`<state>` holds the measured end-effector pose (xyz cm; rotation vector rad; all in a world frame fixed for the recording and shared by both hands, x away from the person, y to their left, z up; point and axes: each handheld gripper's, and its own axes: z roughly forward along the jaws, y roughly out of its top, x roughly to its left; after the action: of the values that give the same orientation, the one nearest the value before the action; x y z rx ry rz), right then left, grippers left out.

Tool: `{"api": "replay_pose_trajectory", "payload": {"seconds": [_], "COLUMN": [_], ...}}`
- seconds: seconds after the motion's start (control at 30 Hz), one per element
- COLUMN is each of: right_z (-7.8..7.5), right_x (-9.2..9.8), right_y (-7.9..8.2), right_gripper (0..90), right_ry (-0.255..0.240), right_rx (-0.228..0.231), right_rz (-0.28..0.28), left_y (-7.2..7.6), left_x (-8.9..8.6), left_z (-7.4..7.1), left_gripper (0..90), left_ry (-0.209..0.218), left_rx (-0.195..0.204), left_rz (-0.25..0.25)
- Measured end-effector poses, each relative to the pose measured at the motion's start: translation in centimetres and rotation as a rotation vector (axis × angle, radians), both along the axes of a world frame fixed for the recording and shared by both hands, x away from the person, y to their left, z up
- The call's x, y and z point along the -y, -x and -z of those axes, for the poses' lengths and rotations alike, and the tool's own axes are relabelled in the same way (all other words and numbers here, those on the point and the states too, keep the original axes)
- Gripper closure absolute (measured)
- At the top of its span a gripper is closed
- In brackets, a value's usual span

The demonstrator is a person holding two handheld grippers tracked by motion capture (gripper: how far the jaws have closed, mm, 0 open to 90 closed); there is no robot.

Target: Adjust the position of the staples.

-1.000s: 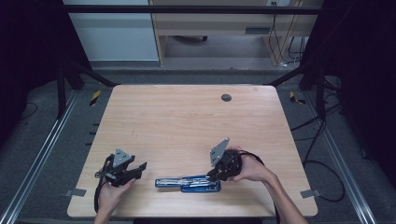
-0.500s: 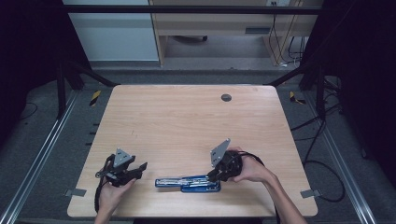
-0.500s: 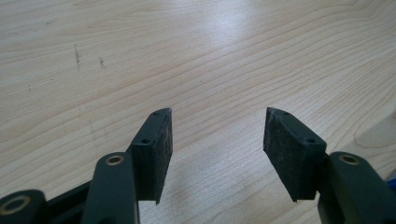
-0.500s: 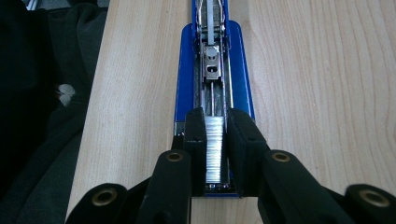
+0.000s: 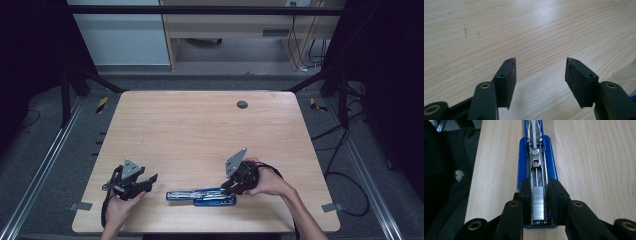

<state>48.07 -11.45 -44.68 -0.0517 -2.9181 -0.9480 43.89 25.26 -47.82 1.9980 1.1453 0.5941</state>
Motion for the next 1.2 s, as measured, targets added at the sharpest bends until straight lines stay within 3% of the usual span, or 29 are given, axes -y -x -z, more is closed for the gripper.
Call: {"api": "replay_pose_trajectory", "payload": {"seconds": [0.1,0.33,0.5,0.8,1.07,1.2], "right_z": [-0.4,-1.0,-1.4,-0.7,-0.3,-0.5], "right_x": [0.3,1.0,1.6,2.5,1.9,2.1], "right_y": [-0.1,0.1,0.6,1.2,1.2,1.3], "right_gripper": [77.0,86.3,89.0,90.0,90.0,89.8], "right_ry": [-0.016,0.001,0.002,0.018,0.032,0.009], "right_rx": [0.003,0.042,0.054,0.039,0.039,0.042], "right_rz": [0.031,0.108,0.131,0.152,0.141,0.152], "left_y": [0.0,0.1,0.1,0.1,0.1,0.1], "left_x": [0.0,0.1,0.1,0.0,0.0,-0.1], "left_z": [0.0,0.0,-0.1,-0.1,-0.2,-0.2], "left_gripper": [42.6,42.6,42.6,42.6,42.7,42.8], "left_ry": [-0.001,0.002,0.0,0.001,0.002,0.003], "left_rx": [0.0,0.002,0.005,0.006,0.006,0.01], "left_rz": [0.002,0.001,0.002,0.001,0.001,0.001]}}
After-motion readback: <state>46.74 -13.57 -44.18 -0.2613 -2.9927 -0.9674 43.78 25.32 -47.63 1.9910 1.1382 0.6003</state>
